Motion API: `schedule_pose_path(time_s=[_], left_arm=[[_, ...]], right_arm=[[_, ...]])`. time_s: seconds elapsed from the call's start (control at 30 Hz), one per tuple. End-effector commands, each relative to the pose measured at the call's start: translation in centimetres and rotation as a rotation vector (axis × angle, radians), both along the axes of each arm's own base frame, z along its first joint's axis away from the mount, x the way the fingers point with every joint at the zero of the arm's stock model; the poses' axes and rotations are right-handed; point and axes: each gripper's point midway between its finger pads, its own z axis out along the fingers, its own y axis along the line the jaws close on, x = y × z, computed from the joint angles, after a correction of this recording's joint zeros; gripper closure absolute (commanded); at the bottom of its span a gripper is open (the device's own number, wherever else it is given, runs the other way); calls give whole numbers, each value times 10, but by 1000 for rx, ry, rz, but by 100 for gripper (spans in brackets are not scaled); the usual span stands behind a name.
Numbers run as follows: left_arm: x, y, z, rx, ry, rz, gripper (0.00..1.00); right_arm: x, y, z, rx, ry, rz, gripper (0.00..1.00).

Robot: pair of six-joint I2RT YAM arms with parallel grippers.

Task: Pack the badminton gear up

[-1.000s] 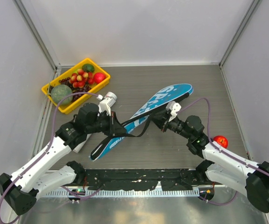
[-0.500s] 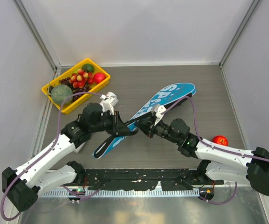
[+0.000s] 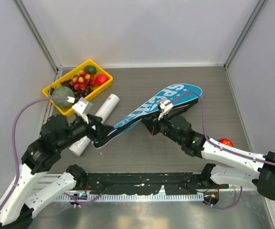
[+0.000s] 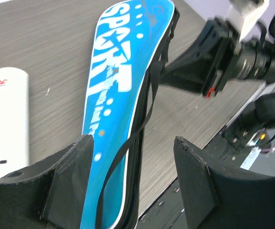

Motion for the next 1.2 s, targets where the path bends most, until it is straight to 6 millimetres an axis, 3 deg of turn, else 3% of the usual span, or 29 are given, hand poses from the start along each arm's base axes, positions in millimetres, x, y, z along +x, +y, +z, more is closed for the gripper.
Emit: schedule_pose_path(time_s=[0.0, 0.1, 0.23, 0.53, 0.73, 0.8, 0.93, 1.03, 1.17], left_arm=[[-27, 21, -54, 230, 6, -119, 28], [-28, 34, -74, 312, -35, -123, 28], [-24, 43, -73, 383, -156, -133, 27], [-52, 23, -88, 320, -66, -300, 19], [-65, 2, -78, 181, -74, -386, 19], [-60, -4, -86, 167, -77, -389, 19], [-30, -5, -100, 204, -114, -295, 20], [-11, -3, -92, 235, -182, -236, 21], [-7, -6, -75, 198, -249, -228, 23]], right_arm=[[13, -9, 70, 136, -59, -67, 95], [10, -16, 74, 123, -68, -51, 95], [15, -27, 82, 142, -58, -72, 95], [23, -44, 98, 169, -78, -108, 95], [35, -57, 108, 180, -87, -140, 95], [38, -59, 111, 192, -77, -136, 95], [34, -56, 120, 200, -79, -92, 95], [33, -60, 123, 202, -84, -98, 95], [32, -62, 124, 207, -84, -98, 95]])
